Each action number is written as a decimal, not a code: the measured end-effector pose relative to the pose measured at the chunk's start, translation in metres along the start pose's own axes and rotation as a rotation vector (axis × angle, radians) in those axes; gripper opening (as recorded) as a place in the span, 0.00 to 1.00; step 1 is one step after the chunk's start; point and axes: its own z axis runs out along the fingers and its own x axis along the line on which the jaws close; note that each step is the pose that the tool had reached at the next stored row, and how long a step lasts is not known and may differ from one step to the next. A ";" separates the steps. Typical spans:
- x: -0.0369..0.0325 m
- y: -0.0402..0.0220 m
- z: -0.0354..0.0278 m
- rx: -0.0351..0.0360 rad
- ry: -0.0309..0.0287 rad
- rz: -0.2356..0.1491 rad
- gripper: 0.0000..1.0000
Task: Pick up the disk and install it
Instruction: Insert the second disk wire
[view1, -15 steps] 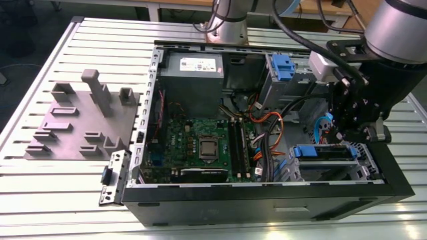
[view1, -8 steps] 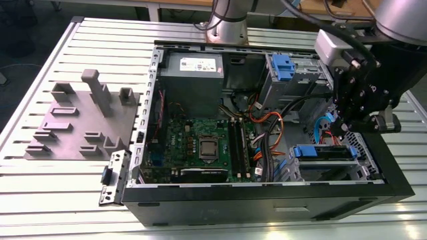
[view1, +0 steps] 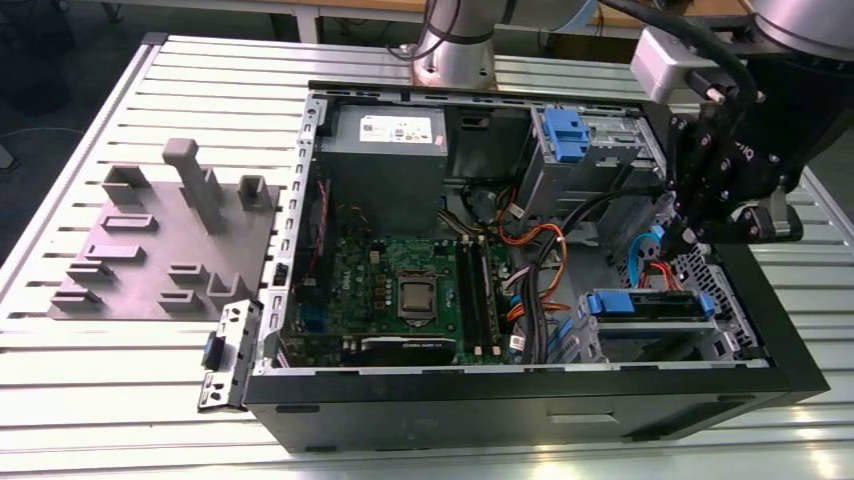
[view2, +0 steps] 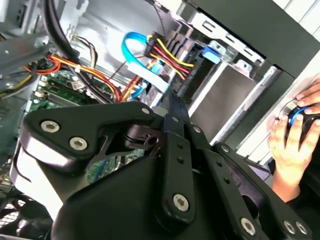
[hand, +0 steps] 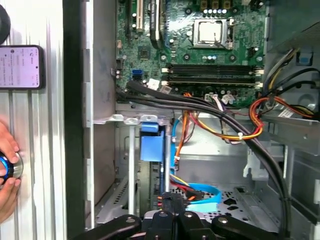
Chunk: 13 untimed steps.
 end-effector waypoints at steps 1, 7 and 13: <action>-0.0011 -0.0006 0.0000 -0.0041 -0.0002 0.000 0.11; -0.0025 -0.0052 0.0015 -0.0447 -0.0005 -0.003 0.11; -0.0027 -0.0097 0.0049 -0.0575 -0.0048 -0.004 0.19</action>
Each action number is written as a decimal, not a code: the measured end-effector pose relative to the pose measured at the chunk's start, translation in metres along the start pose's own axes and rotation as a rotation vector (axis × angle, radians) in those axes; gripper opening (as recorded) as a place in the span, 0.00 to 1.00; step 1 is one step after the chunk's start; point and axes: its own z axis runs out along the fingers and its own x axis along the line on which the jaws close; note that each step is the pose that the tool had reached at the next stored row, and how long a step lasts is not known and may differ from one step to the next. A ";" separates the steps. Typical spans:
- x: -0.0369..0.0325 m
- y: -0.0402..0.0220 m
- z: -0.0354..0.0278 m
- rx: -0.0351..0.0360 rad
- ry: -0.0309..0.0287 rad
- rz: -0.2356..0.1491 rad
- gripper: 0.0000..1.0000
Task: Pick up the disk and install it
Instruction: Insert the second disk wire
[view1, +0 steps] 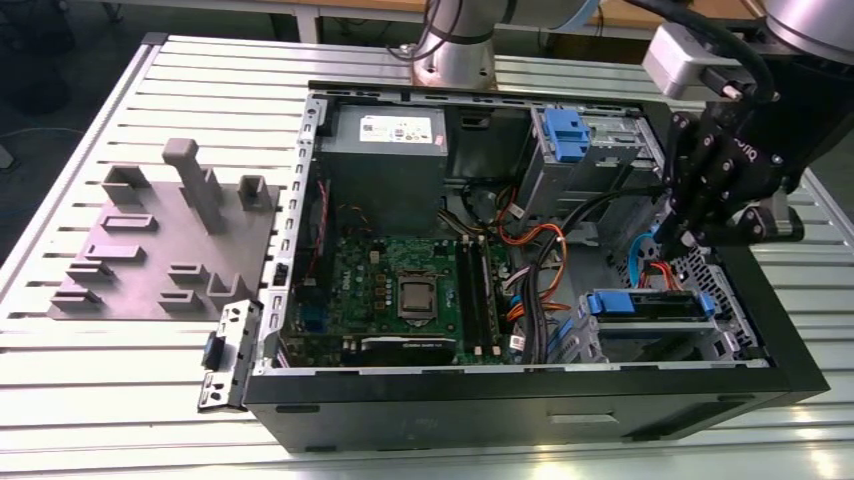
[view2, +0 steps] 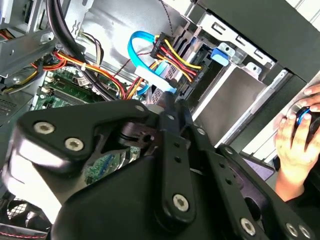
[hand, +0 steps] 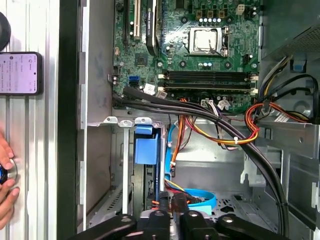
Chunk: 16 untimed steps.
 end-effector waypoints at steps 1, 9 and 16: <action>-0.0001 -0.0001 0.0007 -0.0012 -0.0008 0.000 0.19; -0.0005 -0.0009 0.0074 -0.0085 -0.0111 0.000 0.25; -0.0008 -0.0014 0.0123 -0.0107 -0.0204 0.000 0.25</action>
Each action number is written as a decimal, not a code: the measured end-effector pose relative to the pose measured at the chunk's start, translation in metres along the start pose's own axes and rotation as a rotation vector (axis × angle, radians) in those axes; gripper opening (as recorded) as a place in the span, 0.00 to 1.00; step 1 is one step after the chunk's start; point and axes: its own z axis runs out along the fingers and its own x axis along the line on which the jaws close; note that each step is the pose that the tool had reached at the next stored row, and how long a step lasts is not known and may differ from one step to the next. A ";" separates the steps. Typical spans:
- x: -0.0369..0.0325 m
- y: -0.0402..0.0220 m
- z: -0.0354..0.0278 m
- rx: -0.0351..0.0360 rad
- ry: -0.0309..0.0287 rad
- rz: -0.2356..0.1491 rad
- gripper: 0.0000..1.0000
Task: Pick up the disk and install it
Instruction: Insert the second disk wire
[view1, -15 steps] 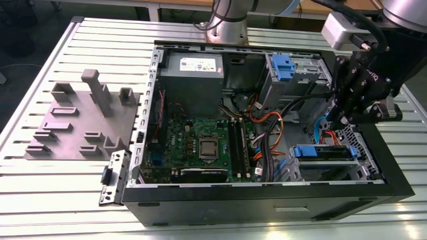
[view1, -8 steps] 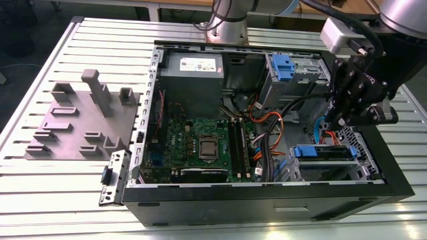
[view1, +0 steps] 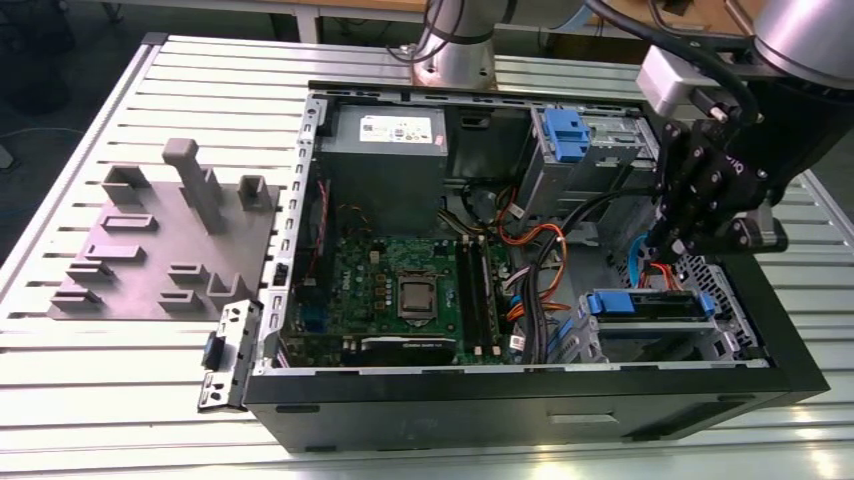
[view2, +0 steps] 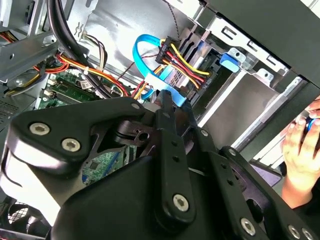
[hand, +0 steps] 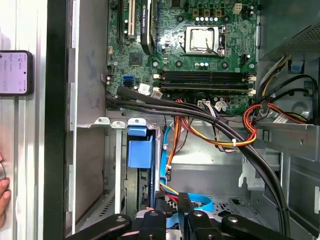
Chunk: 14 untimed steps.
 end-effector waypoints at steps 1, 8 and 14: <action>0.0000 -0.0001 0.0003 -0.0001 -0.0012 0.000 0.25; 0.0001 -0.0001 0.0013 -0.0001 -0.0126 0.000 0.16; 0.0059 0.0045 0.0029 0.0034 -0.0218 -0.002 0.16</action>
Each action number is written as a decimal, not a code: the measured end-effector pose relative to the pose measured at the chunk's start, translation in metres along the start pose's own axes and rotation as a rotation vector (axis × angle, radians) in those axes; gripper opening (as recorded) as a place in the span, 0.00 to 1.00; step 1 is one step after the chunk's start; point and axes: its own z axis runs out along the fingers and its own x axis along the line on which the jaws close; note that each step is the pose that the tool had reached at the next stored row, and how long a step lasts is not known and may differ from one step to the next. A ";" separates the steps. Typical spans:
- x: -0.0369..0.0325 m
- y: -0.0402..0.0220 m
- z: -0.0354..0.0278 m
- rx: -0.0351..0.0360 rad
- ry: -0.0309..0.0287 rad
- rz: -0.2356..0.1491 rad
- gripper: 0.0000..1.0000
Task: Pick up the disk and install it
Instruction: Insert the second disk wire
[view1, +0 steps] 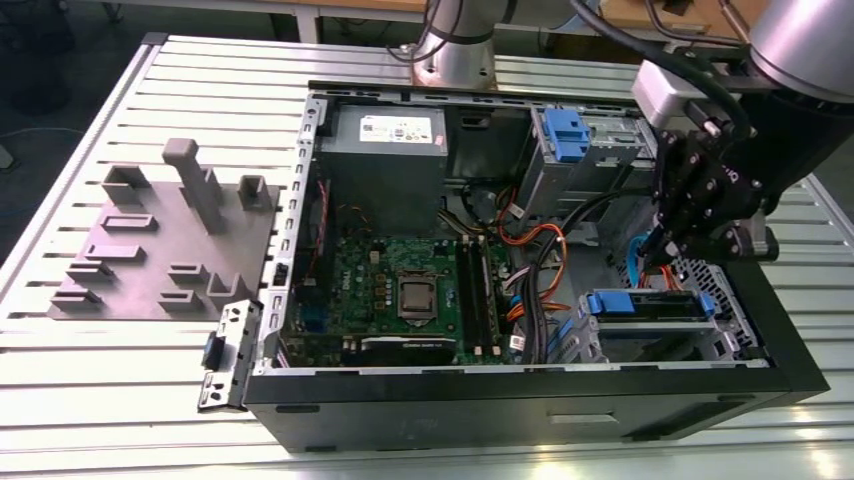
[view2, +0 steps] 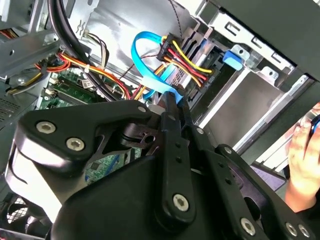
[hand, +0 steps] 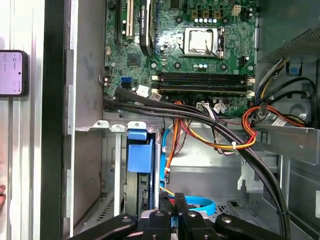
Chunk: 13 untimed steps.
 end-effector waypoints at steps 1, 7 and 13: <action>0.0001 0.0015 0.0000 0.0034 -0.0003 0.000 0.16; 0.0071 0.0078 0.0014 0.0203 -0.0049 0.000 0.16; 0.0139 0.0112 0.0053 0.0419 -0.0077 0.000 0.16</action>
